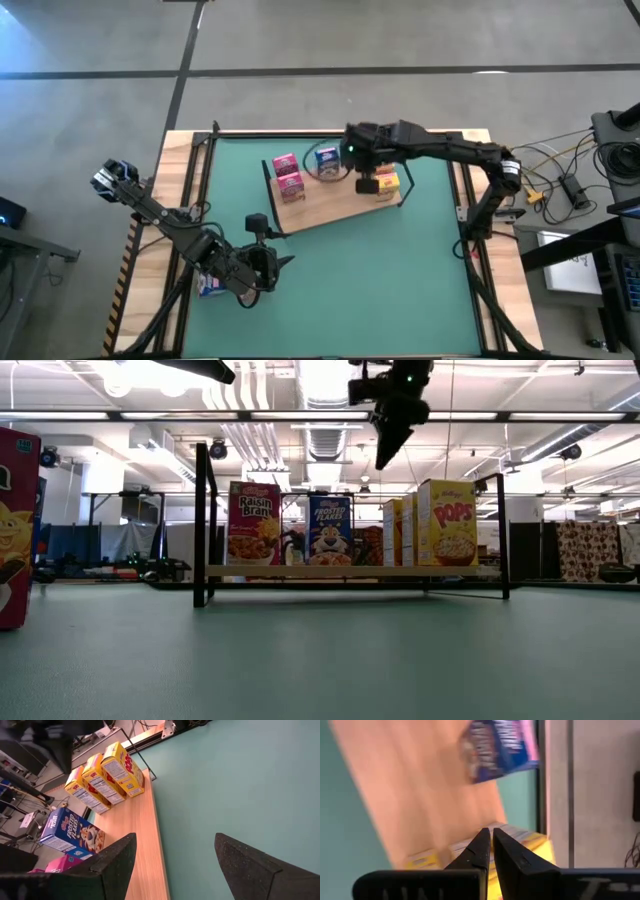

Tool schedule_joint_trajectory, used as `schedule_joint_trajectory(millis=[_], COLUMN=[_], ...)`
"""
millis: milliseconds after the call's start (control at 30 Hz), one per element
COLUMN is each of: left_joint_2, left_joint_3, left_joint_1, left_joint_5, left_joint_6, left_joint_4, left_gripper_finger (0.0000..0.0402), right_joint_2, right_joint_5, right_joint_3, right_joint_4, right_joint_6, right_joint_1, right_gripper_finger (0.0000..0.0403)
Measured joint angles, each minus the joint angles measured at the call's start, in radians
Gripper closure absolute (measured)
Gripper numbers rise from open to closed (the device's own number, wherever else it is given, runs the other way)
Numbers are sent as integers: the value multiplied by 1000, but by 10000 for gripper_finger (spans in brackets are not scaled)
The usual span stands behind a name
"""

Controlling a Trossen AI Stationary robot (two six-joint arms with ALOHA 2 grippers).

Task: Stack cereal on shelf
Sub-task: Adjust the yellow cereal box on the shelf

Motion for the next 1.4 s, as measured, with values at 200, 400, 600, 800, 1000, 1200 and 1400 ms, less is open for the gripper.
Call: schedule_joint_trajectory(millis=[200,400,600,800,1000,1200,1400], left_joint_2=[0,0,0,0,0,0,0], left_joint_3=[0,0,0,0,0,0,0], left_joint_1=[0,0,0,0,0,0,0], left_joint_5=[0,0,-1,-1,-1,-1,-1], left_joint_6=[0,0,0,0,0,0,0], left_joint_4=[0,0,0,-1,-1,-1,-1], left_gripper_finger=[150,150,150,150,150,150,150], right_joint_2=[30,68,87,92,92,92,92], right_joint_5=[-3,-11,-12,-7,-5,-4,-2], right_joint_3=[-1,-2,-2,-2,-5,-20,-21], right_joint_4=[14,31,51,51,54,55,56], right_joint_6=[-9,-45,-58,-60,-60,-60,-61], right_joint_1=[-98,-140,-143,-147,-163,-177,-184], right_gripper_finger=[390,390,390,390,390,390,390])
